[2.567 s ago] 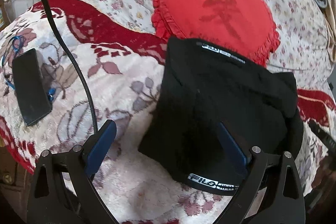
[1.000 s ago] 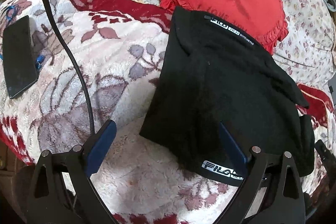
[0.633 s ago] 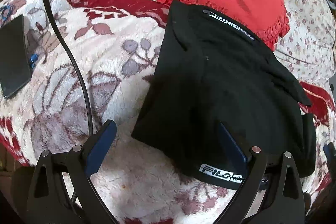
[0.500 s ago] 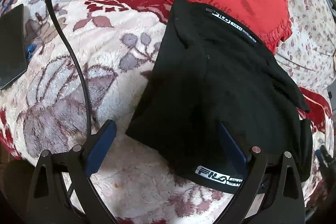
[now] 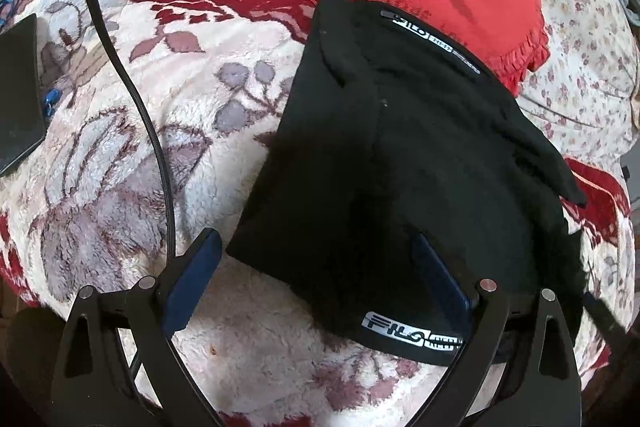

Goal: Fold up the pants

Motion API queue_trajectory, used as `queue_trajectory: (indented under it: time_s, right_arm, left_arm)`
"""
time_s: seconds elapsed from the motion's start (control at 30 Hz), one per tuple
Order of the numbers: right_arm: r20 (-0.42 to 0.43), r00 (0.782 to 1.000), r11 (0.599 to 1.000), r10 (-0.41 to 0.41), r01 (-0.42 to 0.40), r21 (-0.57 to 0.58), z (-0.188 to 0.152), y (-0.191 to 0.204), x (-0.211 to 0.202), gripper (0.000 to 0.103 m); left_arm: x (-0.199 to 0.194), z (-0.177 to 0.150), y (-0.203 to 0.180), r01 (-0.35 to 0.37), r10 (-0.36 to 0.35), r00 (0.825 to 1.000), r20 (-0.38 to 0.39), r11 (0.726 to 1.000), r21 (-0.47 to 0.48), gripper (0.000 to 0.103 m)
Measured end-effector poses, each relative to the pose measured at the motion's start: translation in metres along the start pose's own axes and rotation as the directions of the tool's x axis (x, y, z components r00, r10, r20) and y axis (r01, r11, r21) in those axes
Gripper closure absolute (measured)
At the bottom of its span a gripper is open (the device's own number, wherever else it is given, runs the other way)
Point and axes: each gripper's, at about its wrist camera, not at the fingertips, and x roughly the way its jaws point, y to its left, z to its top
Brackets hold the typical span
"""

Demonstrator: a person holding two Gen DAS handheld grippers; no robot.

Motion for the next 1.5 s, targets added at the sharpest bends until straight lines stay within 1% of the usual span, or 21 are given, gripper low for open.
queue_trajectory:
  time_s: [0.07, 0.13, 0.23, 0.33, 0.43, 0.47, 0.63, 0.7, 0.77, 0.83, 0.87, 0.9, 0.93, 1.0, 1.07, 1.13, 1.2, 1.23, 1.27, 1.4, 1.5]
  right_arm:
    - [0.055, 0.998, 0.999, -0.036, 0.035, 0.016, -0.001, -0.007, -0.022, 0.051]
    - [0.076, 0.994, 0.997, -0.078, 0.078, 0.001, 0.003, -0.008, -0.025, 0.047]
    - [0.05, 0.993, 0.994, -0.106, 0.108, -0.023, 0.009, -0.012, -0.014, 0.047]
    - [0.017, 0.995, 0.993, -0.098, 0.099, -0.064, 0.013, -0.01, 0.009, 0.046]
    - [-0.036, 0.982, 0.982, -0.186, 0.185, -0.044, 0.011, -0.017, 0.034, 0.046]
    - [-0.036, 0.976, 0.977, -0.213, 0.211, -0.037, 0.01, -0.019, 0.036, 0.046]
    - [-0.021, 0.977, 0.978, -0.21, 0.21, -0.002, 0.004, -0.026, 0.029, 0.046]
    - [-0.033, 0.982, 0.983, -0.185, 0.184, -0.015, 0.003, -0.025, 0.032, 0.05]
    - [-0.036, 0.985, 0.985, -0.17, 0.17, -0.029, 0.003, -0.021, 0.037, 0.082]
    - [0.002, 0.984, 0.983, -0.18, 0.18, -0.043, 0.005, -0.016, 0.037, 0.091]
    - [0.033, 0.984, 0.984, -0.175, 0.176, -0.039, 0.007, -0.015, 0.032, 0.091]
    - [0.064, 0.984, 0.985, -0.168, 0.17, -0.028, 0.01, -0.016, 0.025, 0.091]
    - [0.097, 0.981, 0.985, -0.168, 0.17, -0.016, 0.014, -0.017, 0.015, 0.092]
    - [0.172, 0.964, 0.979, -0.201, 0.202, 0.008, 0.021, -0.023, -0.009, 0.092]
    - [0.25, 0.933, 0.966, -0.26, 0.252, 0.062, 0.027, -0.035, -0.039, 0.092]
    - [0.292, 0.898, 0.944, -0.329, 0.304, 0.126, 0.028, -0.05, -0.062, 0.092]
    - [0.291, 0.855, 0.9, -0.429, 0.376, 0.221, 0.025, -0.074, -0.082, 0.092]
    - [0.275, 0.844, 0.881, -0.461, 0.397, 0.258, 0.022, -0.086, -0.087, 0.092]
    - [0.251, 0.841, 0.866, -0.48, 0.407, 0.292, 0.017, -0.098, -0.09, 0.092]
    - [0.148, 0.861, 0.843, -0.487, 0.419, 0.337, -0.004, -0.127, -0.075, 0.092]
    - [0.141, 0.869, 0.846, -0.473, 0.405, 0.346, -0.011, -0.127, -0.071, 0.092]
  left_arm:
    - [-0.002, 0.0, 0.002, 0.01, -0.01, 1.0, 0.001, 1.0, -0.01, 0.006]
    - [-0.004, -0.001, 0.005, 0.033, -0.032, 0.999, 0.009, 0.999, -0.04, 0.006]
    - [-0.004, -0.002, 0.006, 0.047, -0.046, 0.999, 0.005, 0.997, -0.061, 0.006]
    - [-0.004, -0.003, 0.003, 0.044, -0.044, 0.999, 0.001, 0.998, -0.047, 0.006]
    - [-0.004, -0.004, 0.001, 0.065, -0.066, 0.998, -0.009, 0.997, -0.044, 0.006]
    - [-0.005, -0.004, 0.002, 0.071, -0.072, 0.997, -0.009, 0.996, -0.047, 0.006]
    - [-0.003, -0.005, 0.005, 0.08, -0.08, 0.997, -0.014, 0.996, -0.04, 0.006]
    - [-0.001, -0.007, 0.001, 0.06, -0.061, 0.998, -0.01, 0.998, -0.02, 0.006]
    - [0.002, -0.008, -0.004, 0.038, -0.038, 0.999, -0.005, 0.999, 0.003, 0.006]
    - [0.003, -0.008, -0.008, 0.023, -0.023, 1.0, 0.004, 0.999, 0.026, 0.006]
    - [0.004, -0.007, -0.007, 0.026, -0.026, 1.0, 0.008, 0.999, 0.03, 0.007]
    - [0.003, -0.006, -0.006, 0.031, -0.031, 0.999, 0.016, 0.999, 0.024, 0.016]
    - [0.001, -0.005, -0.004, 0.025, -0.025, 0.999, 0.031, 1.0, 0.014, 0.043]
    - [-0.005, 0.0, 0.002, 0.04, -0.039, 0.998, 0.043, 0.999, -0.005, 0.072]
    - [-0.008, 0.004, 0.008, 0.104, -0.103, 0.994, 0.036, 0.994, -0.035, 0.073]
    - [-0.012, 0.006, 0.006, 0.109, -0.108, 0.993, 0.05, 0.994, -0.015, 0.076]
    - [-0.018, 0.005, 0.003, 0.107, -0.108, 0.992, 0.07, 0.994, 0.01, 0.077]
    - [-0.021, 0.004, 0.002, 0.109, -0.11, 0.991, 0.075, 0.994, 0.018, 0.078]
    - [-0.023, 0.003, 0.001, 0.11, -0.112, 0.991, 0.073, 0.994, 0.022, 0.078]
    - [-0.018, 0.0, 0.002, 0.095, -0.095, 0.994, 0.057, 0.995, 0.011, 0.078]
    - [-0.018, -0.002, 0.0, 0.076, -0.077, 0.995, 0.064, 0.997, 0.018, 0.079]
